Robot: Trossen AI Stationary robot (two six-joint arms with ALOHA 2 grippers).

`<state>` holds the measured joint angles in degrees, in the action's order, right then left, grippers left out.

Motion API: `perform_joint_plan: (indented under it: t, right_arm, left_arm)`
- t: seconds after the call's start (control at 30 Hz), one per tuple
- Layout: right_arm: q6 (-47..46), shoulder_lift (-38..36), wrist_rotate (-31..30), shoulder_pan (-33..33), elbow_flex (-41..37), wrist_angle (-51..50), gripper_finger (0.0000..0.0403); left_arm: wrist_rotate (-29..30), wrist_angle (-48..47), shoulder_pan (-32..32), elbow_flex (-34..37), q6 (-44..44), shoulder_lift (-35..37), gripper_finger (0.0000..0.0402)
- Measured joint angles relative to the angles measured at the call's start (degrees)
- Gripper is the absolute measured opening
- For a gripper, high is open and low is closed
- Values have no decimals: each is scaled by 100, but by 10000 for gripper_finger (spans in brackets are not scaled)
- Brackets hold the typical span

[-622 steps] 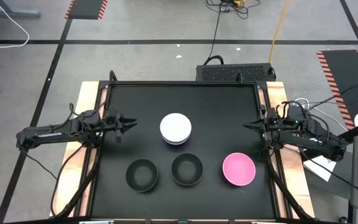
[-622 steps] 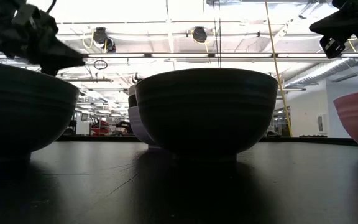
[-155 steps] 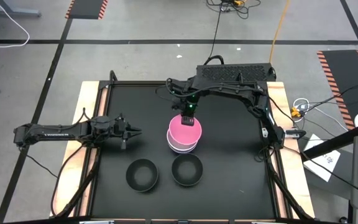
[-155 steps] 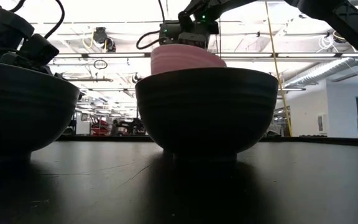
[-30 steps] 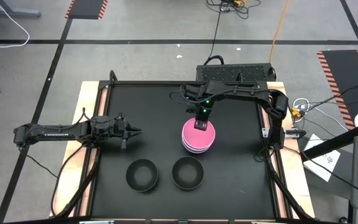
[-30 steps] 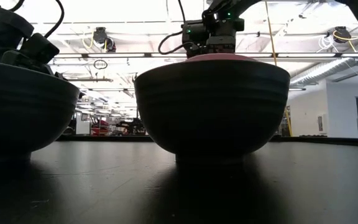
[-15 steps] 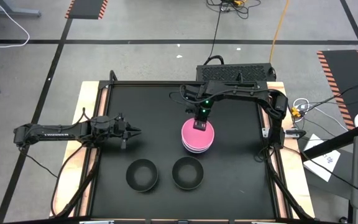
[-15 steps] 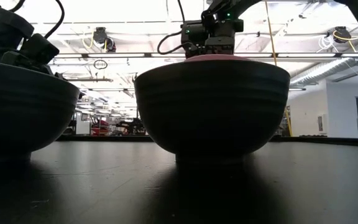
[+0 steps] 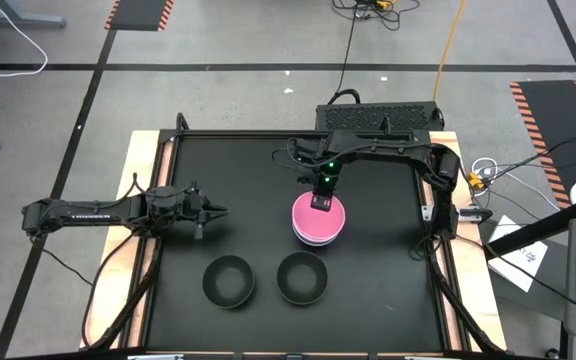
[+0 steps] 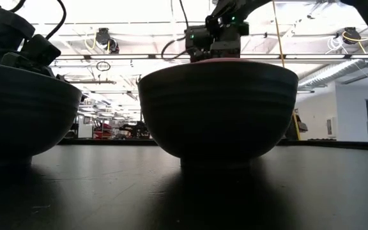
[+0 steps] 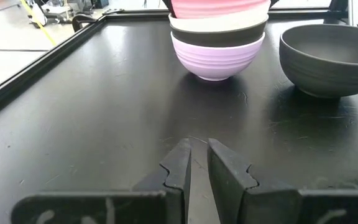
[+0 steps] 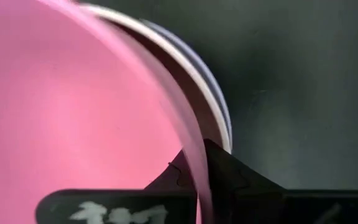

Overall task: Nest bowls inside each other
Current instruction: Stack the pink bowl on top of the white bowl

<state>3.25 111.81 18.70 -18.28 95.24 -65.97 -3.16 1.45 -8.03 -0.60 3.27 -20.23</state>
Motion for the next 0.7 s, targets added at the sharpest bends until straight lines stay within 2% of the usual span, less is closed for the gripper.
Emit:
perform_joint_plan:
  t: [0.7]
  right_arm:
    - [-146,100,-100,128,-5,198,4]
  left_arm:
    - [-87,-33,0,0,52,-1,56]
